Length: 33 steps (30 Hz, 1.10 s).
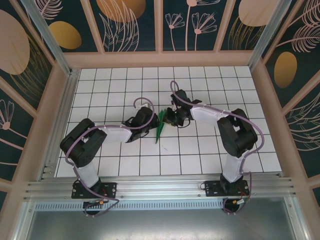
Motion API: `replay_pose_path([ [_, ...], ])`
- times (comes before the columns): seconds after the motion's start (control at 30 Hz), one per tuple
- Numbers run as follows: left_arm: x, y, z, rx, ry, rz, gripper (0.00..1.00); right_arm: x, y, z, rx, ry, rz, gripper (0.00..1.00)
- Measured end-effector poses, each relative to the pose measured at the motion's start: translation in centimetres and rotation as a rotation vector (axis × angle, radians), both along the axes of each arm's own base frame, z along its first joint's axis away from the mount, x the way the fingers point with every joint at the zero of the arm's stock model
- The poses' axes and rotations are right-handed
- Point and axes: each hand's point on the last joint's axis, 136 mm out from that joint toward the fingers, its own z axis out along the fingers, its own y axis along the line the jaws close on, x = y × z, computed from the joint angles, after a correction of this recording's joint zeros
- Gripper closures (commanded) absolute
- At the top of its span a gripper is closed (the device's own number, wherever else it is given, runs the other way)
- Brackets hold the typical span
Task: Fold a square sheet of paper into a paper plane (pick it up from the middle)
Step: Turn over a paper plane at the center of the table.
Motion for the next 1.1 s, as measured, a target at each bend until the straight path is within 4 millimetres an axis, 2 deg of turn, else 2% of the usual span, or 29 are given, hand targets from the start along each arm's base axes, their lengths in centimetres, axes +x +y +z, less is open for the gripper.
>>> replay_pose_path([
  [0.1, -0.1, 0.3, -0.3, -0.005, 0.003, 0.013, 1.0, 0.0, 0.0, 0.0, -0.001, 0.002, 0.0, 0.98],
  [0.4, -0.9, 2.6, -1.1, -0.107, 0.021, 0.128, 1.0, 0.0, -0.5, -0.2, -0.019, -0.012, -0.017, 0.99],
  [0.67, -0.7, 2.5, -0.4, -0.188, 0.01, 0.162, 1.0, -0.2, -0.8, -0.6, -0.026, -0.013, -0.021, 0.99],
  [0.83, -0.7, 2.5, -0.8, -0.203, 0.022, 0.176, 1.0, -0.2, -1.2, -1.2, -0.042, -0.013, -0.033, 0.95],
  [1.1, -1.2, 3.0, -2.5, -0.194, 0.067, 0.198, 1.0, -0.3, -1.4, -2.3, -0.055, 0.01, -0.052, 0.79],
])
